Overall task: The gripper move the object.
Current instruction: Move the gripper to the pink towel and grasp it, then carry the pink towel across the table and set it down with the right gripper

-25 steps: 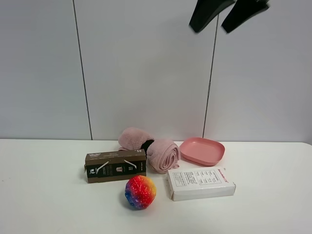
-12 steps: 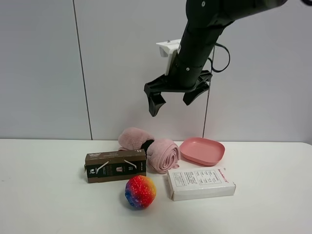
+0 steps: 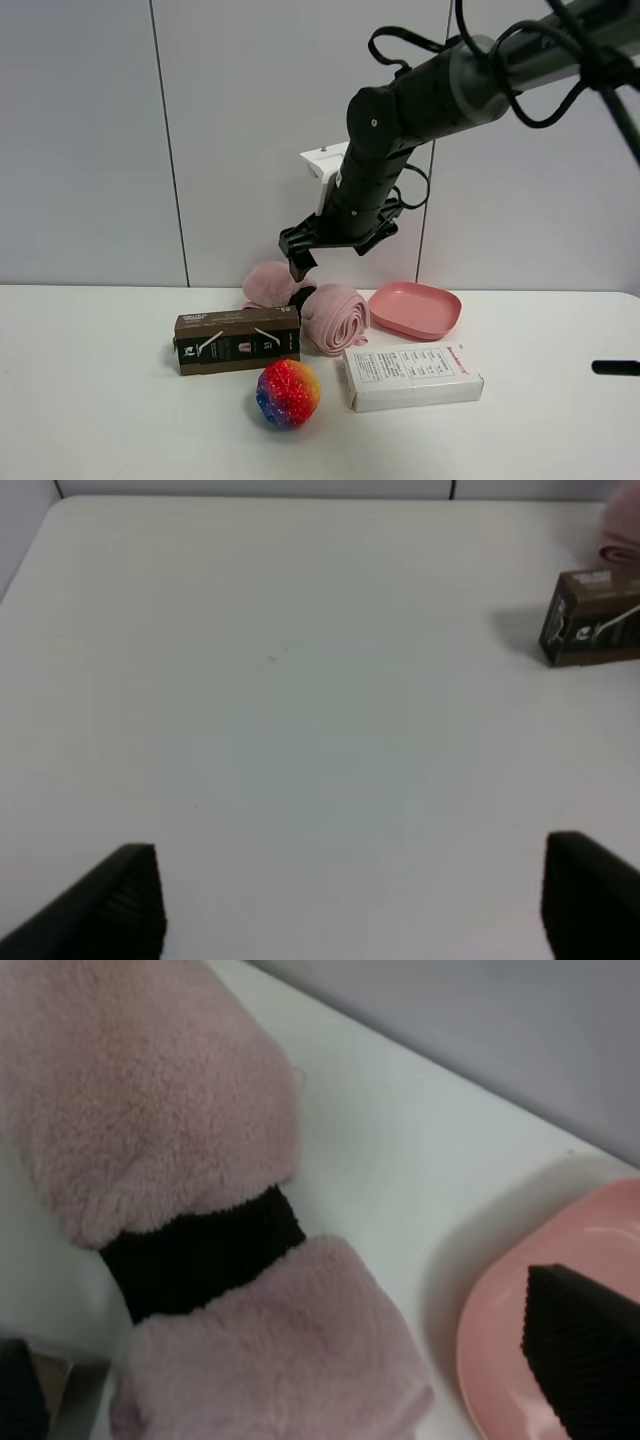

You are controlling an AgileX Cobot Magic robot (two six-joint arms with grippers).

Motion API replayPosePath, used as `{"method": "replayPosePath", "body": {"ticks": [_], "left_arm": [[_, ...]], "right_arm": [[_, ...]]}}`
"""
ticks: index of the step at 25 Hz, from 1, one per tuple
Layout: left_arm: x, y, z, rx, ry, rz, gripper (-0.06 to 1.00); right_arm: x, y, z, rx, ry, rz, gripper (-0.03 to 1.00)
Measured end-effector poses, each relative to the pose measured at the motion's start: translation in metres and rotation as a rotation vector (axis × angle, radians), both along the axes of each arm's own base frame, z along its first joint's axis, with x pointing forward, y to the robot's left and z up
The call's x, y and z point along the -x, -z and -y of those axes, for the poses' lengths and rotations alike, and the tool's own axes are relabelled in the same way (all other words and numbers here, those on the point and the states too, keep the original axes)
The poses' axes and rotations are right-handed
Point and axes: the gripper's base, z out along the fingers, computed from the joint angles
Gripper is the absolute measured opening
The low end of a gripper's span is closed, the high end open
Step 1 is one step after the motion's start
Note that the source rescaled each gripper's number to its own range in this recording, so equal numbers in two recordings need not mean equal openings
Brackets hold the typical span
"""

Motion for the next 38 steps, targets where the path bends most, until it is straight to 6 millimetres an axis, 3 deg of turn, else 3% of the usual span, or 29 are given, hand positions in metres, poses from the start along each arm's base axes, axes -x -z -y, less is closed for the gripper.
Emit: {"method": "replayPosePath", "body": {"ticks": [9,20,23,27,33,38], "left_arm": [[0.000,0.000,0.000,0.001,0.000,0.000,1.00],[0.000,0.000,0.000,0.000,0.000,0.000,1.00],[0.000,0.000,0.000,0.000,0.000,0.000,1.00],[0.000,0.000,0.000,0.000,0.000,0.000,1.00],[0.000,0.000,0.000,0.001,0.000,0.000,1.00],[0.000,0.000,0.000,0.001,0.000,0.000,1.00]], "right_arm": [[-0.021,0.028,-0.018,0.030,-0.041,0.006,1.00],[-0.021,0.068,-0.026,0.075,-0.089,-0.029,0.98],[-0.022,0.072,-0.026,0.080,-0.094,-0.028,0.94],[-0.022,0.073,-0.027,0.074,-0.096,-0.021,0.76],[-0.023,0.074,-0.026,0.092,-0.105,-0.010,0.00],[-0.023,0.074,-0.023,0.130,-0.114,-0.011,0.00]]}}
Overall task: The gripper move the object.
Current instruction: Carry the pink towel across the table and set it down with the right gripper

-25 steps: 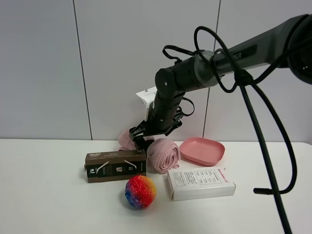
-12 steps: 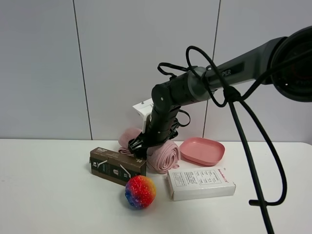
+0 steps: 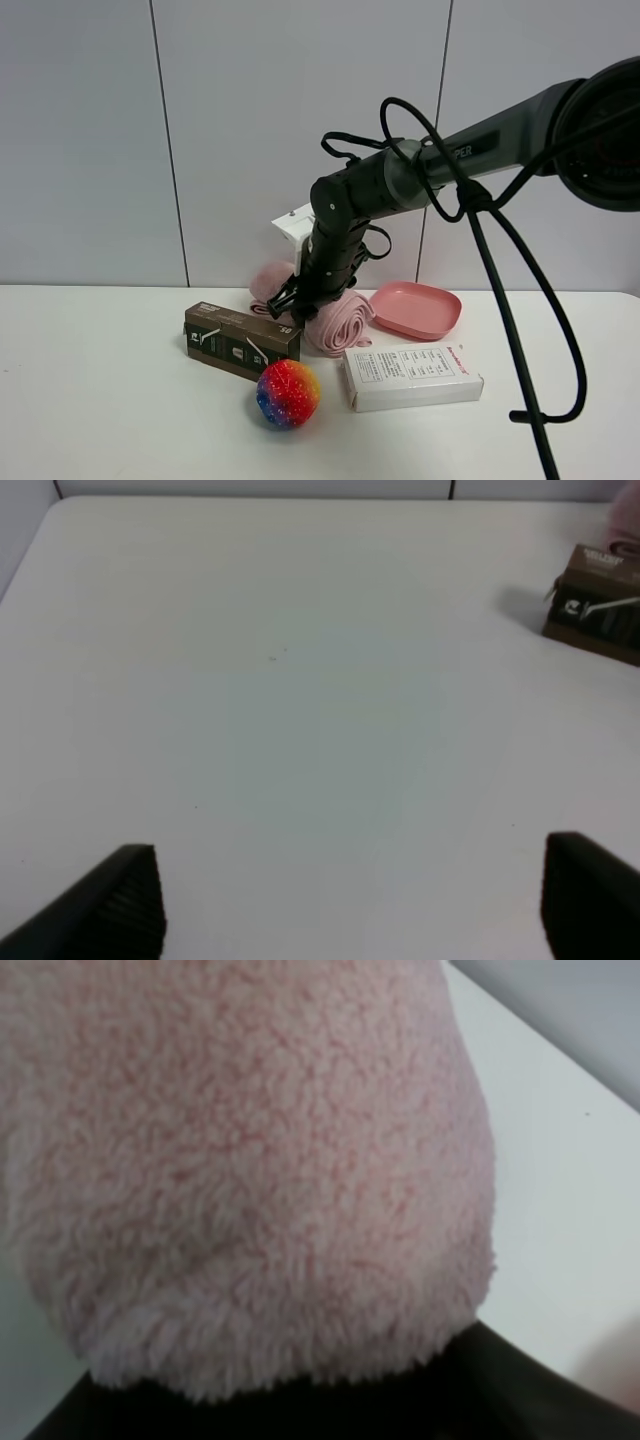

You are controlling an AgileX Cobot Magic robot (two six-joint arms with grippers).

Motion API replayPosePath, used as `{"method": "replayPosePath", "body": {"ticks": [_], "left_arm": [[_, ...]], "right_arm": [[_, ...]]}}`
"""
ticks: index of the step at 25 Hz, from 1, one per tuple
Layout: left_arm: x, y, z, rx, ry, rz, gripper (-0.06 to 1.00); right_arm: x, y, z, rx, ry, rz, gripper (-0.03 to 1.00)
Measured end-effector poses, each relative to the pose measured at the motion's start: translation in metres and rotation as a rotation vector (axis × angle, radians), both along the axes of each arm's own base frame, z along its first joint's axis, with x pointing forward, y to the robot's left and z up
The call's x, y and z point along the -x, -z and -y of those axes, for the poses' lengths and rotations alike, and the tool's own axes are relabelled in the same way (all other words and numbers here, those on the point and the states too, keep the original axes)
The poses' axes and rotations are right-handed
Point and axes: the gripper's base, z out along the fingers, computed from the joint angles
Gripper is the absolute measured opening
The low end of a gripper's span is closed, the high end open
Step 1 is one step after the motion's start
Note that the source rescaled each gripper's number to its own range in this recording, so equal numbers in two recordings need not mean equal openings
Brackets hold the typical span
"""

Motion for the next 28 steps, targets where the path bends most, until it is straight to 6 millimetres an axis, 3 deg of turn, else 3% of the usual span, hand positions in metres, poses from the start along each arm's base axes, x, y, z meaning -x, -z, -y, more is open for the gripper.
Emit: {"method": "replayPosePath", "body": {"ticks": [4,6,10,14,15,16,20,24,28], "left_arm": [[0.000,0.000,0.000,0.000,0.000,0.000,1.00],[0.000,0.000,0.000,0.000,0.000,0.000,1.00],[0.000,0.000,0.000,-0.001,0.001,0.000,1.00],[0.000,0.000,0.000,-0.001,0.001,0.000,1.00],[0.000,0.000,0.000,-0.001,0.001,0.000,1.00],[0.000,0.000,0.000,-0.001,0.001,0.000,1.00],[0.000,0.000,0.000,-0.001,0.001,0.000,1.00],[0.000,0.000,0.000,0.000,0.000,0.000,1.00],[0.000,0.000,0.000,0.000,0.000,0.000,1.00]], "right_arm": [[0.003,-0.013,0.004,0.028,0.008,-0.014,0.00],[0.005,-0.035,0.006,0.024,0.014,0.002,0.00],[0.017,-0.101,0.015,0.005,0.011,0.049,0.00],[0.047,-0.175,0.021,0.021,-0.078,0.115,0.00],[0.047,-0.175,0.021,0.021,-0.078,0.115,0.00],[0.067,-0.208,0.022,0.021,-0.143,0.154,0.00],[0.109,-0.265,0.024,-0.011,-0.243,0.226,0.00],[0.141,-0.294,0.030,-0.022,-0.302,0.220,0.00],[0.159,-0.299,0.025,-0.014,-0.338,0.185,0.00]]}}
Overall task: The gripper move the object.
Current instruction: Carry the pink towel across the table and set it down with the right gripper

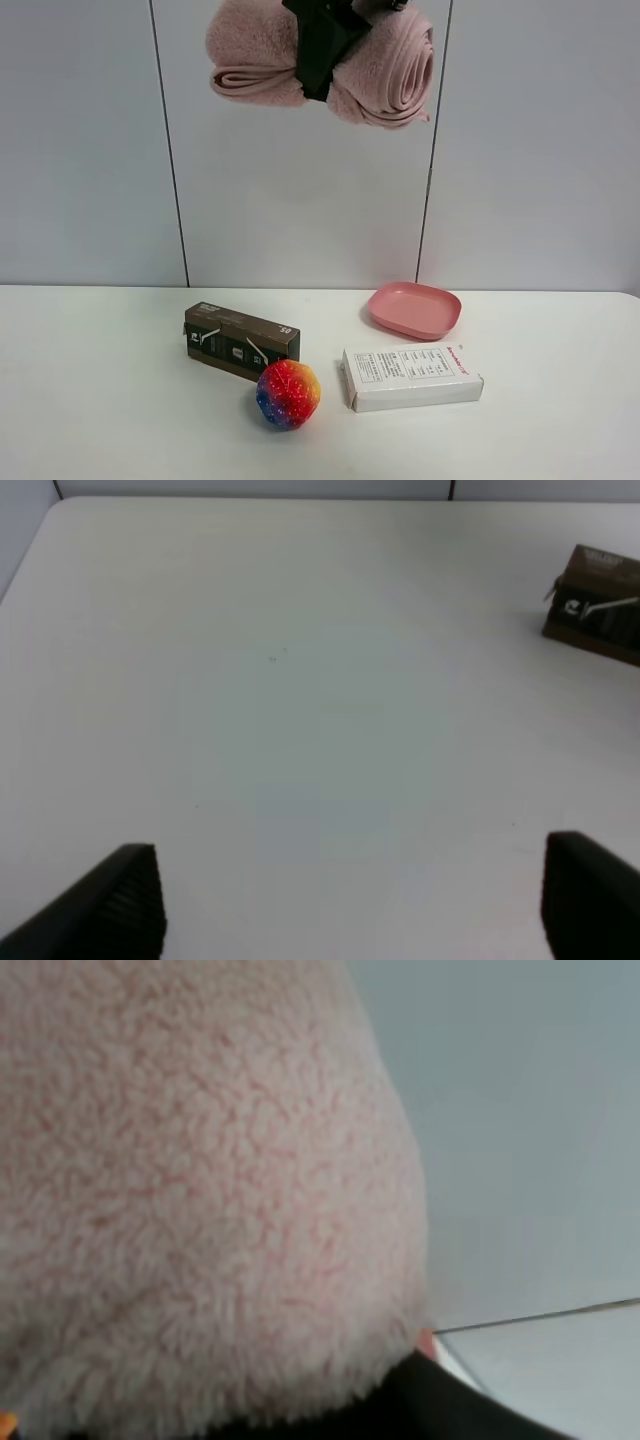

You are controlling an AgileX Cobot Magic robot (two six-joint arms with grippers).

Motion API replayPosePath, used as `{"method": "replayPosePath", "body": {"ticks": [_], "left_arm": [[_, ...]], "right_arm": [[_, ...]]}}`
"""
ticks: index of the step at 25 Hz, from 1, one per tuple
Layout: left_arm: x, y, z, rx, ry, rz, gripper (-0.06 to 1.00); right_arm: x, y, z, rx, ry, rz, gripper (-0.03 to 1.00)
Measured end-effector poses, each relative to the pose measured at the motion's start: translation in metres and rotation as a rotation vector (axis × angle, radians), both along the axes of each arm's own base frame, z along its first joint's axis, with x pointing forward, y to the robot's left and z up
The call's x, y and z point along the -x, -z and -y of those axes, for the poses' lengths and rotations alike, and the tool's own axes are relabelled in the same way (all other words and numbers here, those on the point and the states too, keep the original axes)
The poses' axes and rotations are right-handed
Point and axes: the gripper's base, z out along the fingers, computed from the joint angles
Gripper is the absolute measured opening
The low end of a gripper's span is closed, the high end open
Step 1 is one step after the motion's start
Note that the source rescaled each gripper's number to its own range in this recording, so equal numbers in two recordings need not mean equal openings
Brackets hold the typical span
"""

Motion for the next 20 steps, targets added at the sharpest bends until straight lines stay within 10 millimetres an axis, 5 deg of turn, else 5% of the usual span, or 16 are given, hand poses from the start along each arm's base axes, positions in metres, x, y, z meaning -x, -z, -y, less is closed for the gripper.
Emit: {"method": "replayPosePath", "body": {"ticks": [12,20], "left_arm": [[0.000,0.000,0.000,-0.001,0.001,0.000,1.00],[0.000,0.000,0.000,0.000,0.000,0.000,1.00]], "right_arm": [[0.059,0.005,-0.073,-0.331,0.062,-0.181,0.00],[0.055,0.086,-0.146,-0.490,0.220,-0.474,0.00]]}}
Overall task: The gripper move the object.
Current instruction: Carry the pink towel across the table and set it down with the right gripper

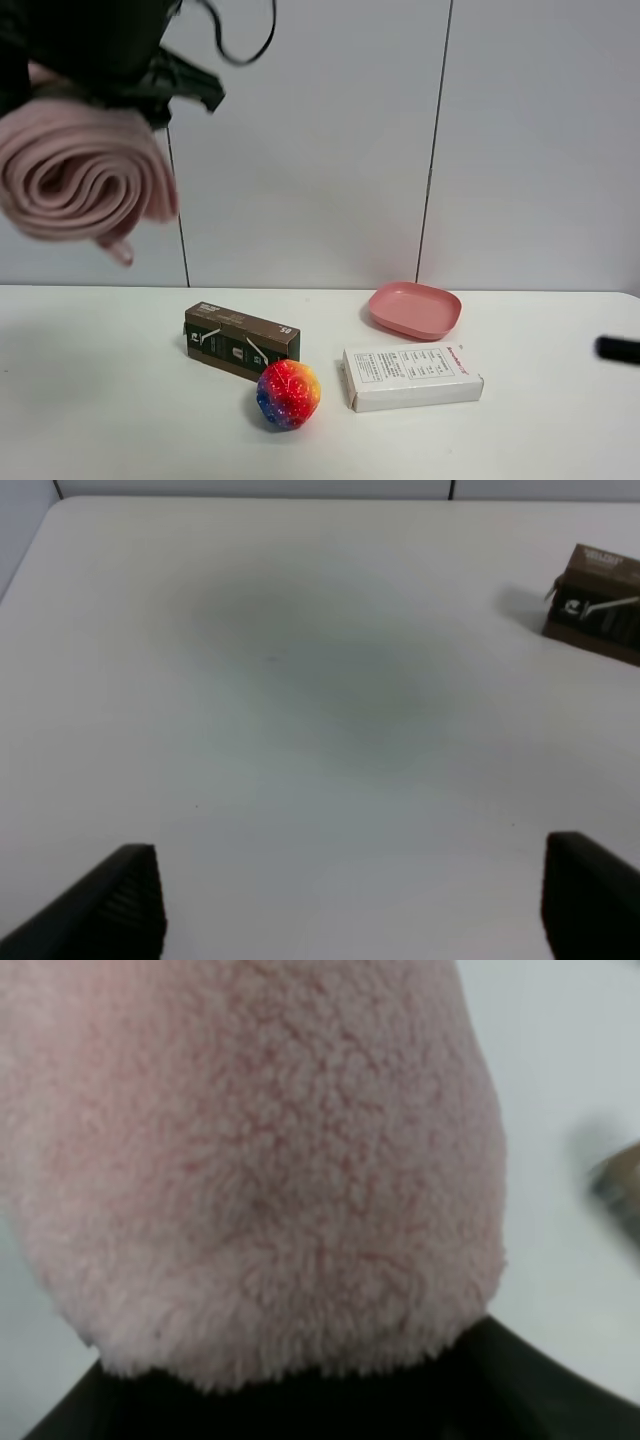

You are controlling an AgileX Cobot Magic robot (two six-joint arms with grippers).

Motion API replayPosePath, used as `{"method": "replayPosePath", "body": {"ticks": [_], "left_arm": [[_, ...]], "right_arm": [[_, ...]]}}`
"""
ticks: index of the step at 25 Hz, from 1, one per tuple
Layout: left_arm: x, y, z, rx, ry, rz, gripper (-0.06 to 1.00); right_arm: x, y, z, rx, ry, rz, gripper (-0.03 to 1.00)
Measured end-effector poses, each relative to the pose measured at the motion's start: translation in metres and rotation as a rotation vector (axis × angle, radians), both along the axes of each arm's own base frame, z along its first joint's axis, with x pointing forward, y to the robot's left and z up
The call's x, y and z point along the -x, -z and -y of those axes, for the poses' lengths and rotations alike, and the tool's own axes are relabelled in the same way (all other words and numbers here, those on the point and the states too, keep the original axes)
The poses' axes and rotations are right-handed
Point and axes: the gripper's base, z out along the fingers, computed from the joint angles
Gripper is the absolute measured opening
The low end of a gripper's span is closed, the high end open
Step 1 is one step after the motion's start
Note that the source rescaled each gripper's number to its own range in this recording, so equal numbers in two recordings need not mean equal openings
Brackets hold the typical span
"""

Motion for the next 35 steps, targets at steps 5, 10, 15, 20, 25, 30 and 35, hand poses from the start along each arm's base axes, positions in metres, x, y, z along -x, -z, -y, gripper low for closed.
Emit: {"method": "replayPosePath", "body": {"ticks": [5,10,15,20,25,30,35], "left_arm": [[0.000,0.000,0.000,0.000,0.000,0.000,1.00],[0.000,0.000,0.000,0.000,0.000,0.000,1.00],[0.000,0.000,0.000,-0.001,0.001,0.000,1.00],[0.000,0.000,0.000,-0.001,0.001,0.000,1.00],[0.000,0.000,0.000,0.000,0.000,0.000,1.00],[0.000,0.000,0.000,0.000,0.000,0.000,1.00],[0.000,0.000,0.000,0.000,0.000,0.000,1.00]], "right_arm": [[-0.012,0.071,-0.025,0.044,0.139,-0.179,0.00],[-0.022,0.105,-0.033,0.033,0.296,-0.244,0.00],[-0.027,0.131,-0.034,0.074,0.390,-0.267,0.00],[-0.029,0.147,-0.036,0.095,0.428,-0.288,0.00],[-0.030,0.166,-0.036,0.140,0.441,-0.306,0.00],[-0.030,0.179,-0.036,0.163,0.460,-0.324,0.00],[-0.030,0.185,-0.036,0.175,0.462,-0.328,0.00]]}}
